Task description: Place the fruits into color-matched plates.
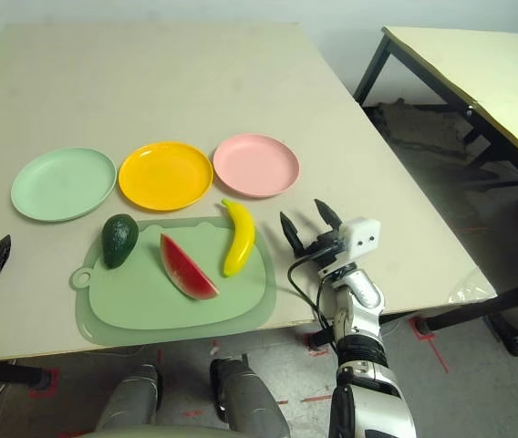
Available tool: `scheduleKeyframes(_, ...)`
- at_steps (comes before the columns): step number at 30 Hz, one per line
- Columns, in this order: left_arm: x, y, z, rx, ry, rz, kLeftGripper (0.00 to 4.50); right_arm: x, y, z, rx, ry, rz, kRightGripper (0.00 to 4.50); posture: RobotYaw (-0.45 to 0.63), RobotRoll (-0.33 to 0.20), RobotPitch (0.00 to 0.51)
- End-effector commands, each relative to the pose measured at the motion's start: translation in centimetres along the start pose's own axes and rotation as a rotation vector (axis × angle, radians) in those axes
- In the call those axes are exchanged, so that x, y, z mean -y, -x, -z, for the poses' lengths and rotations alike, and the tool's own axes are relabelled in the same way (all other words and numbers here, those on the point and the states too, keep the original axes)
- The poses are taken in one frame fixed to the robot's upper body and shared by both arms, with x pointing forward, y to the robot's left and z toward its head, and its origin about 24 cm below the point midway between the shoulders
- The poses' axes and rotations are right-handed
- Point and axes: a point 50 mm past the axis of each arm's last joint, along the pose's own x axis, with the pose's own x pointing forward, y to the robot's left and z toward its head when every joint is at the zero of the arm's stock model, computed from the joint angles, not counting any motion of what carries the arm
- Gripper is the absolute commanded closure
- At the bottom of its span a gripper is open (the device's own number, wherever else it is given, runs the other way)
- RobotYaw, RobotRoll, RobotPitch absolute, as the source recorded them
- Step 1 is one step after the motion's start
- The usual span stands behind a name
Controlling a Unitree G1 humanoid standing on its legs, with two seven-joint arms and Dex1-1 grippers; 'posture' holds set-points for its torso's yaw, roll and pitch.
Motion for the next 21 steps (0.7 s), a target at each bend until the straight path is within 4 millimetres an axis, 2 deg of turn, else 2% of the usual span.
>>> scheduleKeyframes(1, 0.7, -0.4, 0.9, -0.046, 0.021, 0.027, 0.00, -2.2, 1.0, 2.7, -0.097, -0.106, -0.010, 0.02, 0.06, 0.000, 0.189)
scheduleKeyframes(9, 1.5, -0.4, 1.1, -0.032, 0.035, 0.026, 0.00, 0.0, 1.1, 1.9, -0.096, -0.080, 0.018, 0.02, 0.07, 0.000, 0.193)
scheduleKeyframes(15, 2.3, -1.1, 1.2, -0.018, 0.059, 0.039, 0.00, 2.1, 1.9, 1.3, -0.120, -0.041, 0.043, 0.02, 0.05, 0.000, 0.178)
scheduleKeyframes(17, 2.7, -1.3, 1.2, -0.018, 0.061, 0.082, 0.00, 3.1, 2.4, 1.0, -0.144, -0.009, 0.044, 0.02, 0.08, 0.000, 0.173)
scheduleKeyframes(19, 2.3, -1.4, 0.1, 0.024, 0.078, 0.156, 0.00, 3.9, 2.5, 0.6, -0.135, -0.016, 0.065, 0.02, 0.09, 0.000, 0.188)
scheduleKeyframes(21, 2.4, -1.3, -0.7, 0.055, 0.058, 0.253, 0.00, 4.6, 2.6, 0.4, -0.156, -0.030, 0.066, 0.02, 0.08, 0.000, 0.174)
